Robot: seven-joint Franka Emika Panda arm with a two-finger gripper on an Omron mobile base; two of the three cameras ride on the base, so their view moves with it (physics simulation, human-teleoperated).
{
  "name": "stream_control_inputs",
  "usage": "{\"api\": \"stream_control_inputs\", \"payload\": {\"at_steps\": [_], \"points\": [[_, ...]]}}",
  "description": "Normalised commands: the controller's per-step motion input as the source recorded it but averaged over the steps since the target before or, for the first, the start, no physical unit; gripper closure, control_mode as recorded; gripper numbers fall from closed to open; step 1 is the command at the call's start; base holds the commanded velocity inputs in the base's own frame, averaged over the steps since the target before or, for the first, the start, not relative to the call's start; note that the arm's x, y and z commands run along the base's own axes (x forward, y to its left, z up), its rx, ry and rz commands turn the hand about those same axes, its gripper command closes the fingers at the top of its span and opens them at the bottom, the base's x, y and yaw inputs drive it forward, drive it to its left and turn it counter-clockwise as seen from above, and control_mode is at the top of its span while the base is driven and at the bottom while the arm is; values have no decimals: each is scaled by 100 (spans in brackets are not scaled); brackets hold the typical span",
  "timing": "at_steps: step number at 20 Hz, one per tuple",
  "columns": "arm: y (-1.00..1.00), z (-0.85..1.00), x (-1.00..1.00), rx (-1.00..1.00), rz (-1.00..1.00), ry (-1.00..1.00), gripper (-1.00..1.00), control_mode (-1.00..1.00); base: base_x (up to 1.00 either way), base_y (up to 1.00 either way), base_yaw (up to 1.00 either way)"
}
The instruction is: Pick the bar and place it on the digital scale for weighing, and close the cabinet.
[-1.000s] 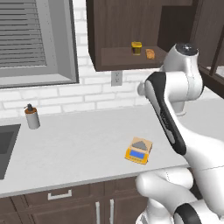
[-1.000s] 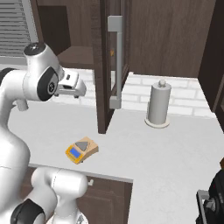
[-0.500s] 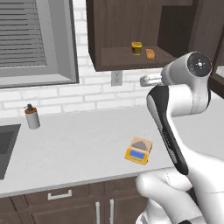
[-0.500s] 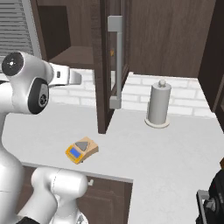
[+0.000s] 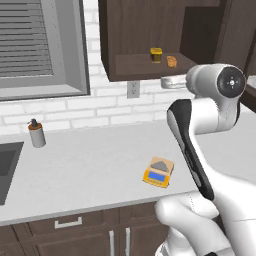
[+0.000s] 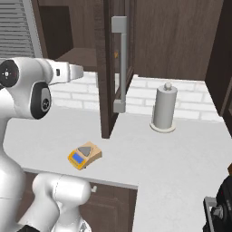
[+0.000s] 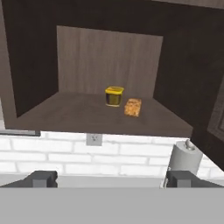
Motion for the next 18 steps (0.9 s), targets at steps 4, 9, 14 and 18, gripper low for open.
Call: {"api": "stream_control_inputs", "payload": {"at_steps": [4, 9, 14, 18], "points": [[0, 38, 12, 2, -1, 0, -100, -100, 0, 0, 0], [-1, 11, 28, 0, 0, 2, -100, -100, 0, 0, 0], [-18, 0, 28, 0, 0, 7, -100, -100, 0, 0, 0], [-18, 0, 24, 0, -2, 3, -100, -100, 0, 0, 0]]}}
